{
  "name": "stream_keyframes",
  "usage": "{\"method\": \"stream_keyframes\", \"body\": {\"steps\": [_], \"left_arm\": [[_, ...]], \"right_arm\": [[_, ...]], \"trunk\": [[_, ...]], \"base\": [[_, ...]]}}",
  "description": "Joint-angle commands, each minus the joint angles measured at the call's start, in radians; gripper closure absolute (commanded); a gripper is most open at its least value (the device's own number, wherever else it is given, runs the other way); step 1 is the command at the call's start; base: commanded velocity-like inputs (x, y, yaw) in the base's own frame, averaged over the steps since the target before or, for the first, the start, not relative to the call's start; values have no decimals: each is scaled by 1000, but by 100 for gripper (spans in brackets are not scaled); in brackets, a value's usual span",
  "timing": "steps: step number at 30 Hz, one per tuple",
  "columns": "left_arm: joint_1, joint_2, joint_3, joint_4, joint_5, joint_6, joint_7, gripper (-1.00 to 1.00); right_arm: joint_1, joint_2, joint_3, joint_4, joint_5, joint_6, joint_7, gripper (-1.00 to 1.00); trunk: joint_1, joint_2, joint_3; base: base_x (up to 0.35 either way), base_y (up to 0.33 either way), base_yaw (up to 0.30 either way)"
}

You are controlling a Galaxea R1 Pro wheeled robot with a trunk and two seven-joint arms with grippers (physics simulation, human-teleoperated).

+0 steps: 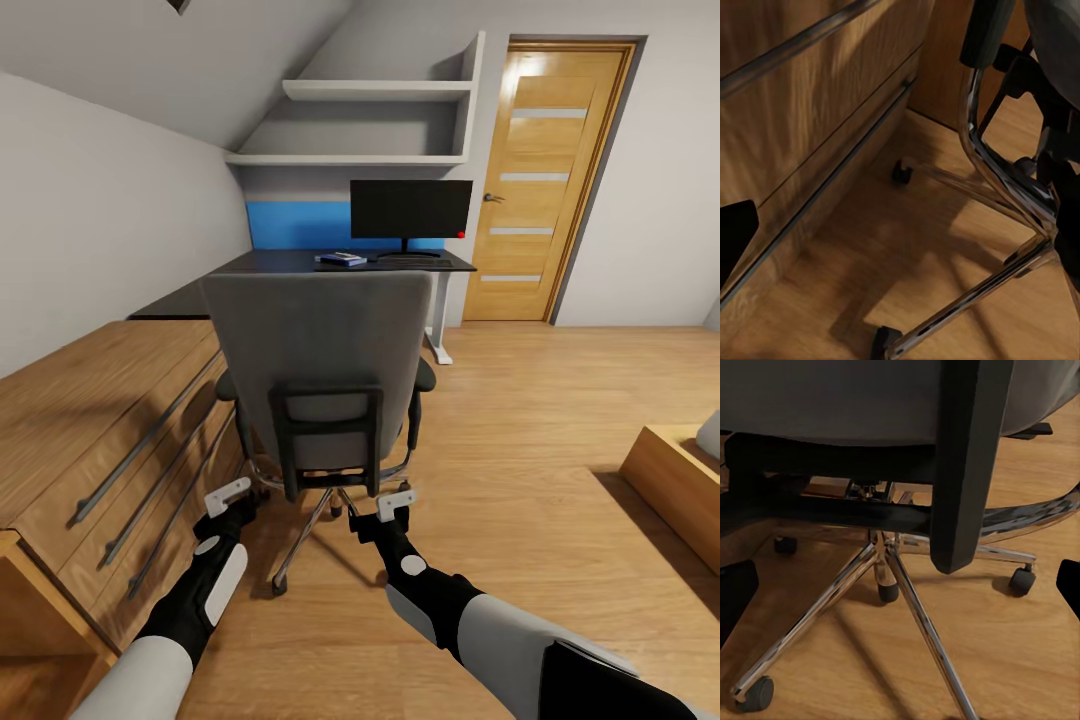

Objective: In the bedroom, organize the workspace by keeping the computer under the desk, ensuring the monitor is on the desk, placing the keyboard on the desk next to the monitor, placing the mouse on the desk next to the keyboard, moving the folder from the swivel chair onto the desk next to the mouse, stacking the notebook on top of the folder with the pen on top of the notebook, and positioning the swivel chair next to the desk.

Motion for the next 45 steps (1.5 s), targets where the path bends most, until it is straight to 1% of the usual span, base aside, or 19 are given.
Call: {"method": "stream_keyframes", "body": {"steps": [1, 11, 23, 31, 40, 45], "left_arm": [[0, -1, 1, -1, 7, 2, 2, -100], [0, -1, 0, -1, 7, 0, 2, -100], [0, -1, 0, -1, 7, -1, 2, -100], [0, -1, 0, -1, 7, -1, 0, -100], [0, -1, 0, -2, 7, -1, 1, -100], [0, -2, 0, -3, 7, -1, 0, -100]], "right_arm": [[-1, 0, 8, 0, -7, -4, -6, -100], [-1, 0, 8, 0, -7, -4, -6, -100], [-1, 0, 8, 0, -7, -4, -6, -100], [-1, 0, 10, 0, -7, -4, -6, -100], [-1, 0, 10, 0, -7, -4, -6, -100], [-1, 0, 10, 0, -7, -4, -6, -100]], "trunk": [[0, 0, -1], [0, 0, -1], [0, 0, -1], [0, 0, -1], [0, 0, -1], [0, 0, 1]], "base": [[61, 0, 0], [183, 0, 0], [52, 0, 0], [210, 0, 0], [42, -3, 0], [3, -183, -51]]}}
